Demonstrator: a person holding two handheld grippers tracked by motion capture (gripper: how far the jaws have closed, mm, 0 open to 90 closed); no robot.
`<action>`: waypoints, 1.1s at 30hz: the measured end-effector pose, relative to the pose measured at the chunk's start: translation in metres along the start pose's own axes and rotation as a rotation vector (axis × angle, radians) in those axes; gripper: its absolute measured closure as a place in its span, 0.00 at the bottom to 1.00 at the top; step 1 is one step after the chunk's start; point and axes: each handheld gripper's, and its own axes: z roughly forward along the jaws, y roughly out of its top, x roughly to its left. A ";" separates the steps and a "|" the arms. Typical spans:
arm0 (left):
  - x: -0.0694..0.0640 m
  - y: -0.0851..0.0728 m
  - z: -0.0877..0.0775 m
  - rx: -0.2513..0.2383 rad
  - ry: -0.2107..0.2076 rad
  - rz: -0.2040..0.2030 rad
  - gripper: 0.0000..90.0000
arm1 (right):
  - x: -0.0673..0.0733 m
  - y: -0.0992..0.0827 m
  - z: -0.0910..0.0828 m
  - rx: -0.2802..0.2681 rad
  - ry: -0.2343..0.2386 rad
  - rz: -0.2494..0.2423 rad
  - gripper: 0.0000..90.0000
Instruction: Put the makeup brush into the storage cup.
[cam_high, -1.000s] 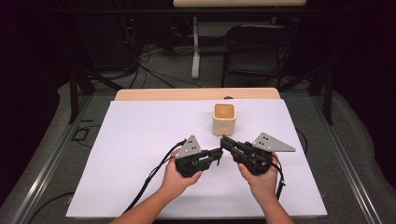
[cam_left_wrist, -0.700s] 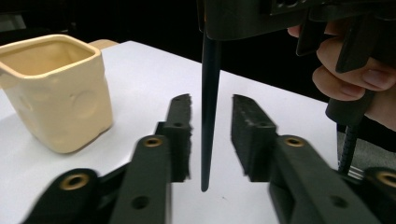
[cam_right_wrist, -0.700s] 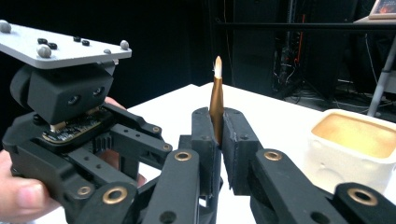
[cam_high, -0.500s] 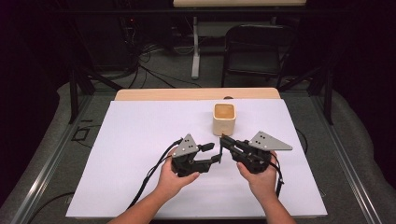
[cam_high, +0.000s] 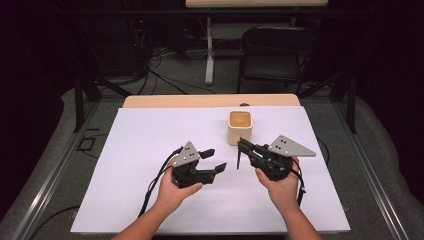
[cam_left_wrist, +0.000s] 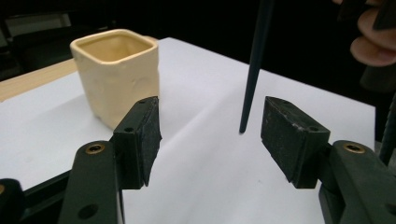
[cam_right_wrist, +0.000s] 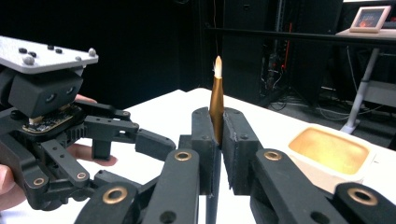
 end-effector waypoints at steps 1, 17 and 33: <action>0.001 0.000 -0.001 0.009 0.013 0.004 0.42 | 0.000 0.002 0.000 -0.001 -0.004 -0.005 0.93; 0.017 -0.025 -0.020 0.068 0.096 0.031 0.35 | -0.015 0.024 0.006 -0.013 -0.037 -0.007 0.93; 0.033 -0.049 -0.048 0.020 0.154 0.024 0.33 | -0.027 0.047 0.028 0.008 -0.079 -0.037 0.93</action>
